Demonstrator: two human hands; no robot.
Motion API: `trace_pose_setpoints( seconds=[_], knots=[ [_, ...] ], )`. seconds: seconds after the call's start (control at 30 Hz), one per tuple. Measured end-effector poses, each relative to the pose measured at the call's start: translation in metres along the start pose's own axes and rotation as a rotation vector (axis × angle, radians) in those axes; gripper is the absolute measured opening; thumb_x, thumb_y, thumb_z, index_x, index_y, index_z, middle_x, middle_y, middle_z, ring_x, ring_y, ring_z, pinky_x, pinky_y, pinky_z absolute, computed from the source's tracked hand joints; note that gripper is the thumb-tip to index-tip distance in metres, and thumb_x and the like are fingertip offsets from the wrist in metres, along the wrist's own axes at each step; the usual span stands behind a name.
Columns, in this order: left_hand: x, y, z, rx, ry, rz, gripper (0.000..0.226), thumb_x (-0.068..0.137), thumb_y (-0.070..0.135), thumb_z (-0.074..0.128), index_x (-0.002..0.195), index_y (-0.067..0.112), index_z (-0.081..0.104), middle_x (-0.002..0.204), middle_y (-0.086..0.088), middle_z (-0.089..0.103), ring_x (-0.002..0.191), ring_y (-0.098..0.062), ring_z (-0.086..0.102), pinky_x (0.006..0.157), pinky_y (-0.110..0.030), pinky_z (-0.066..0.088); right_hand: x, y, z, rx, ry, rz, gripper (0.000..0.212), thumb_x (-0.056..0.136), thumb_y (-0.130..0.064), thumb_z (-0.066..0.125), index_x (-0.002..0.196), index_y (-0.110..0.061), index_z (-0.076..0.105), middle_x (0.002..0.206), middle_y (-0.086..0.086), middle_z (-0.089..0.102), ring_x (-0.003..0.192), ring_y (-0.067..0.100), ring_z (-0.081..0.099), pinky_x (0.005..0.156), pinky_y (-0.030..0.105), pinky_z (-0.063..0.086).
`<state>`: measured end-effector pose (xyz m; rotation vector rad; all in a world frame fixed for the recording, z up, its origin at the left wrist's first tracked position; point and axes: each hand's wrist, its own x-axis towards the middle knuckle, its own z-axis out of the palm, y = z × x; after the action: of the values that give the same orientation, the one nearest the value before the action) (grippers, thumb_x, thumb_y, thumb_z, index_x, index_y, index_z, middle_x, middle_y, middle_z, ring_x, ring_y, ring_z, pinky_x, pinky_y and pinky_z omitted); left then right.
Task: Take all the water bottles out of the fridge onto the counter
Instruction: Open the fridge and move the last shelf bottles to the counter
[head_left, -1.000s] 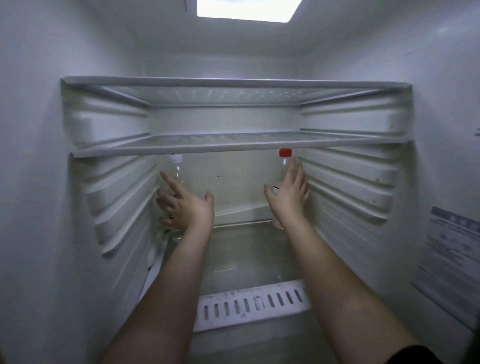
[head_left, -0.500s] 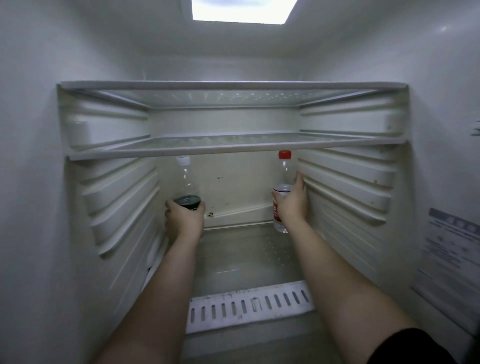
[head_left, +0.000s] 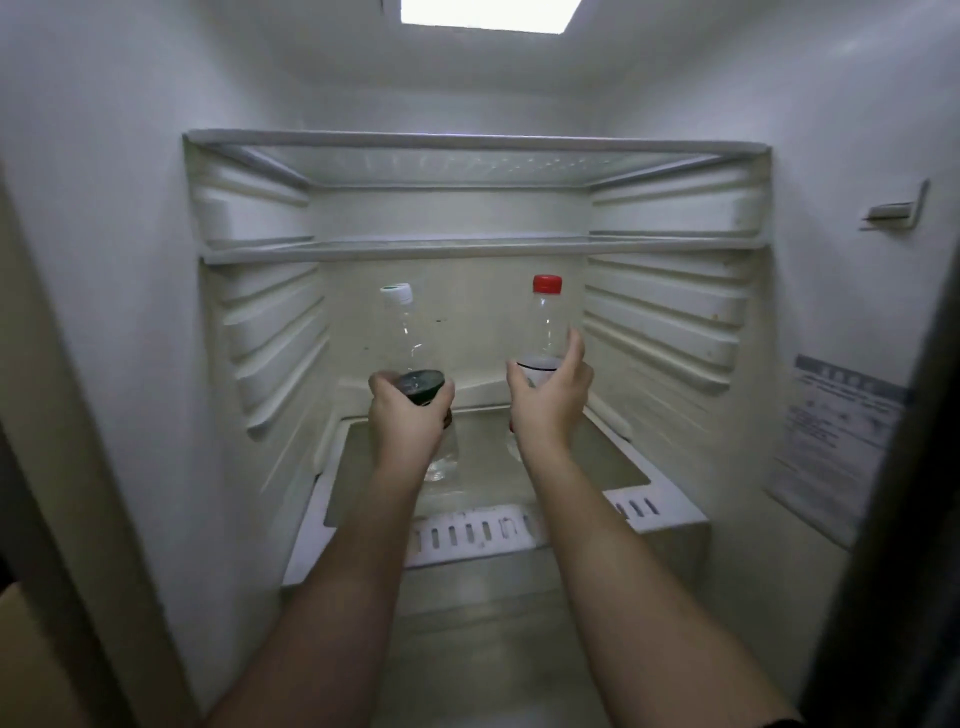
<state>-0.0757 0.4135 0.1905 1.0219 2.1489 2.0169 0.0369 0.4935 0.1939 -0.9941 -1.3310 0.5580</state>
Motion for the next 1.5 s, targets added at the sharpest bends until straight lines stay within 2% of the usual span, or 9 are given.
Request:
trace_pose_setpoints(
  seconds=[0.23, 0.47, 0.67, 0.77, 0.83, 0.93, 1.13, 1.4, 1.5],
  knots=[
    [-0.050, 0.008, -0.033, -0.138, -0.010, 0.104, 0.048, 0.078, 0.031, 0.080, 0.107, 0.024, 0.043, 0.086, 0.021, 0.052, 0.069, 0.023, 0.054, 0.051, 0.002, 0.038, -0.043, -0.014, -0.034, 0.097, 0.077, -0.085, 0.080, 0.083, -0.037, 0.073, 0.146, -0.035, 0.024, 0.127, 0.002, 0.041, 0.097, 0.011, 0.052, 0.063, 0.011, 0.037],
    [-0.107, 0.032, -0.056, -0.136, -0.058, 0.132, 0.050, 0.076, 0.032, 0.079, 0.108, 0.027, 0.041, 0.087, 0.019, 0.053, 0.069, 0.028, 0.051, 0.049, 0.000, 0.039, -0.081, -0.049, -0.067, 0.197, 0.044, -0.064, 0.078, 0.084, -0.043, 0.070, 0.144, -0.046, 0.020, 0.125, -0.006, 0.038, 0.095, -0.002, 0.045, 0.059, 0.000, 0.032],
    [-0.166, 0.047, -0.080, -0.127, -0.025, 0.144, 0.053, 0.076, 0.029, 0.080, 0.111, 0.030, 0.040, 0.094, 0.021, 0.052, 0.080, 0.012, 0.055, 0.061, 0.003, 0.040, -0.125, -0.056, -0.115, 0.210, -0.057, -0.119, 0.080, 0.085, -0.041, 0.071, 0.146, -0.045, 0.019, 0.123, -0.008, 0.037, 0.092, -0.009, 0.040, 0.065, -0.011, 0.029],
    [-0.193, 0.046, -0.096, -0.156, 0.003, 0.084, 0.051, 0.076, 0.030, 0.080, 0.110, 0.028, 0.043, 0.094, 0.018, 0.054, 0.082, 0.007, 0.058, 0.056, -0.003, 0.044, -0.138, -0.051, -0.144, 0.261, -0.108, -0.094, 0.080, 0.086, -0.039, 0.071, 0.147, -0.043, 0.021, 0.131, -0.006, 0.043, 0.102, -0.015, 0.041, 0.073, -0.008, 0.034],
    [-0.208, 0.048, -0.110, -0.194, -0.019, 0.027, 0.050, 0.076, 0.027, 0.081, 0.109, 0.029, 0.044, 0.094, 0.017, 0.054, 0.083, 0.000, 0.058, 0.050, -0.007, 0.046, -0.145, -0.049, -0.164, 0.281, -0.140, -0.088, 0.080, 0.085, -0.040, 0.071, 0.147, -0.046, 0.020, 0.136, -0.001, 0.048, 0.114, -0.002, 0.049, 0.081, 0.001, 0.041],
    [-0.229, 0.054, -0.132, -0.183, -0.086, 0.034, 0.046, 0.076, 0.028, 0.081, 0.106, 0.032, 0.046, 0.095, 0.019, 0.054, 0.084, 0.000, 0.058, 0.058, -0.012, 0.048, -0.157, -0.048, -0.191, 0.319, -0.162, -0.082, 0.081, 0.085, -0.037, 0.072, 0.148, -0.044, 0.021, 0.138, 0.002, 0.050, 0.119, 0.014, 0.052, 0.074, -0.007, 0.035],
    [-0.272, 0.072, -0.168, -0.130, -0.228, 0.080, 0.041, 0.074, 0.037, 0.080, 0.098, 0.045, 0.048, 0.099, 0.019, 0.057, 0.089, -0.002, 0.059, 0.060, -0.012, 0.048, -0.188, -0.065, -0.236, 0.377, -0.257, -0.092, 0.083, 0.084, -0.033, 0.074, 0.149, -0.042, 0.023, 0.129, -0.004, 0.054, 0.111, 0.005, 0.055, 0.078, -0.004, 0.038],
    [-0.329, 0.096, -0.206, -0.145, -0.202, 0.093, 0.036, 0.072, 0.045, 0.079, 0.097, 0.044, 0.053, 0.099, 0.019, 0.061, 0.090, -0.001, 0.061, 0.064, -0.017, 0.050, -0.233, -0.089, -0.296, 0.339, -0.390, -0.112, 0.083, 0.084, -0.041, 0.073, 0.149, -0.046, 0.021, 0.128, -0.016, 0.049, 0.110, -0.004, 0.053, 0.076, -0.003, 0.039],
    [-0.360, 0.107, -0.228, -0.139, -0.193, 0.118, 0.037, 0.067, 0.051, 0.078, 0.093, 0.049, 0.052, 0.093, 0.027, 0.063, 0.087, 0.010, 0.062, 0.057, -0.008, 0.047, -0.254, -0.100, -0.325, 0.335, -0.373, -0.120, 0.082, 0.085, -0.038, 0.073, 0.150, -0.042, 0.023, 0.129, -0.016, 0.049, 0.112, -0.007, 0.051, 0.083, 0.001, 0.038]
  ],
)
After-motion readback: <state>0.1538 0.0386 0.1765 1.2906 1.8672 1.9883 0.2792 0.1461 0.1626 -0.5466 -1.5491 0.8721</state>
